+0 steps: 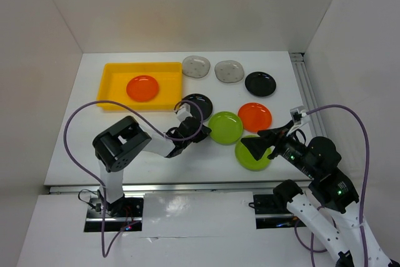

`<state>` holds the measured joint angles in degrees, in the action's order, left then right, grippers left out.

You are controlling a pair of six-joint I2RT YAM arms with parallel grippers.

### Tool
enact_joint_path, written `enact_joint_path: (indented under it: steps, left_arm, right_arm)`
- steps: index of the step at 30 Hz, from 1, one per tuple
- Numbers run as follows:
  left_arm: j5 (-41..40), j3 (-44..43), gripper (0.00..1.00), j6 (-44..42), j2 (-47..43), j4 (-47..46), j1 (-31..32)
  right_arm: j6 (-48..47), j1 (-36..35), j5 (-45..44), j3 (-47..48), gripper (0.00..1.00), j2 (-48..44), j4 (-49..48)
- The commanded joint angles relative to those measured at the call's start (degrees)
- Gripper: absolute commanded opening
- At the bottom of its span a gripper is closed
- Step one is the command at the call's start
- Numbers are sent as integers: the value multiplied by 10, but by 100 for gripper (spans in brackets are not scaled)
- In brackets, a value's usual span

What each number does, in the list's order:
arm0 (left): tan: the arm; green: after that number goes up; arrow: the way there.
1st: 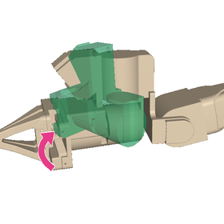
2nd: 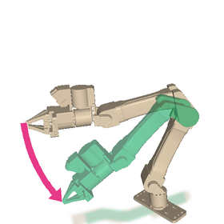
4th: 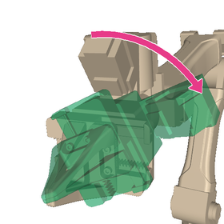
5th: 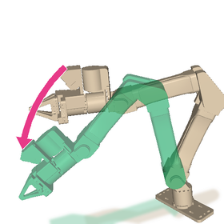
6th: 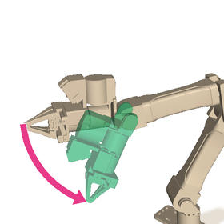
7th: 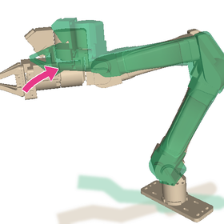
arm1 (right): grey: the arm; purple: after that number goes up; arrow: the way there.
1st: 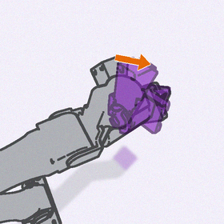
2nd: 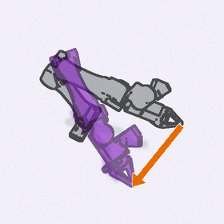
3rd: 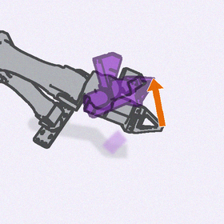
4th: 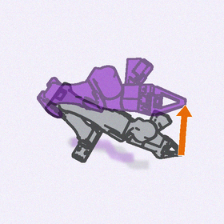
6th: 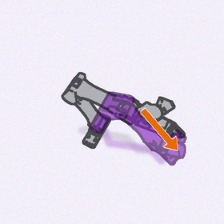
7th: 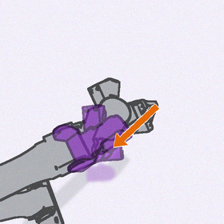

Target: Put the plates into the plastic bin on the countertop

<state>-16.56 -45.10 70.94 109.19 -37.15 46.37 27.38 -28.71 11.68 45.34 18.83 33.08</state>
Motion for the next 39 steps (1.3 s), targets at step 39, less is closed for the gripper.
enact_joint_path:
  steps: [39]
  left_arm:
    - [107, -388, 0, -157, -17, 538, -519]
  right_arm:
    - [-15, 3, 9, -71, 100, 40, -90]
